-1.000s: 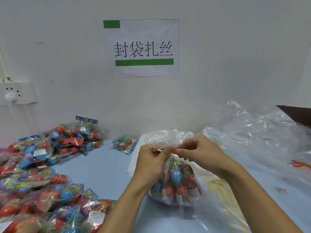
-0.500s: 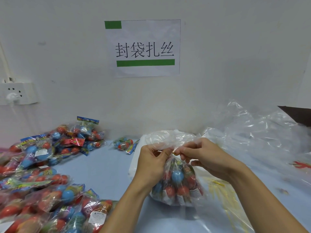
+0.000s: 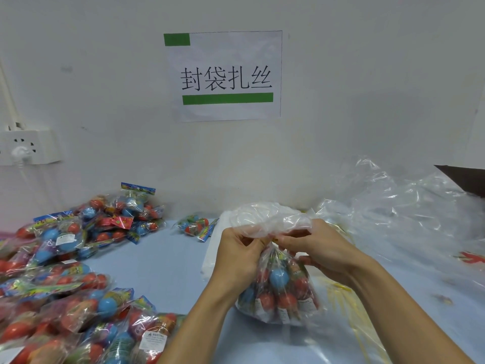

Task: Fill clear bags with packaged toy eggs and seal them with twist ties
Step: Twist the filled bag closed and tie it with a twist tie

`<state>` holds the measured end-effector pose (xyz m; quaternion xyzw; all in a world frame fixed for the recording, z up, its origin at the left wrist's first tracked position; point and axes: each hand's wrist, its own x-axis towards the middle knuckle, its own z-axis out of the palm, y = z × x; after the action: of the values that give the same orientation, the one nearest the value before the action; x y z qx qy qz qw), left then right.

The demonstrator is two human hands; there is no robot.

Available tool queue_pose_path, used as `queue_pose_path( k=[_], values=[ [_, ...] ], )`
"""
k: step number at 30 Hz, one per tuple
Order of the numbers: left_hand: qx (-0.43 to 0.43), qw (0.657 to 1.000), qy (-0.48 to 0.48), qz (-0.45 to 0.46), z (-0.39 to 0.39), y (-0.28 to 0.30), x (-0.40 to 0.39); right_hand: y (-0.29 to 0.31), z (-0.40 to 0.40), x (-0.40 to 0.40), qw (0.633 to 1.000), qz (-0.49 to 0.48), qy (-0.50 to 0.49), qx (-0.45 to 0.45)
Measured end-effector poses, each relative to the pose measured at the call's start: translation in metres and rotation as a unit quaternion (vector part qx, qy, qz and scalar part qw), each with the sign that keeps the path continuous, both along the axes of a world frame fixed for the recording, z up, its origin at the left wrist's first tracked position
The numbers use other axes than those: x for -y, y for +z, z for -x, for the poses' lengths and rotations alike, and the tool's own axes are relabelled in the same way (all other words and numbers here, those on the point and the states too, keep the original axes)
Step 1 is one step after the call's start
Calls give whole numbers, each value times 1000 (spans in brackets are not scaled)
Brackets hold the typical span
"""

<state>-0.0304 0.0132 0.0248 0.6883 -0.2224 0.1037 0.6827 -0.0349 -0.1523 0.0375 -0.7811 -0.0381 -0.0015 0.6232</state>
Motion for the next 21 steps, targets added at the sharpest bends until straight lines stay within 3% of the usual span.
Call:
queue_pose_path(
  k=[10, 16, 21],
  values=[
    [-22, 1000, 1, 16, -2, 0, 0, 1, 2, -2, 1000, 16, 18, 9],
    [-106, 993, 5, 46, -4, 4, 0, 6, 4, -4, 999, 36, 35, 15],
    [-164, 982, -47, 85, -2, 8, -2, 10, 6, -5, 997, 57, 45, 17]
  ],
)
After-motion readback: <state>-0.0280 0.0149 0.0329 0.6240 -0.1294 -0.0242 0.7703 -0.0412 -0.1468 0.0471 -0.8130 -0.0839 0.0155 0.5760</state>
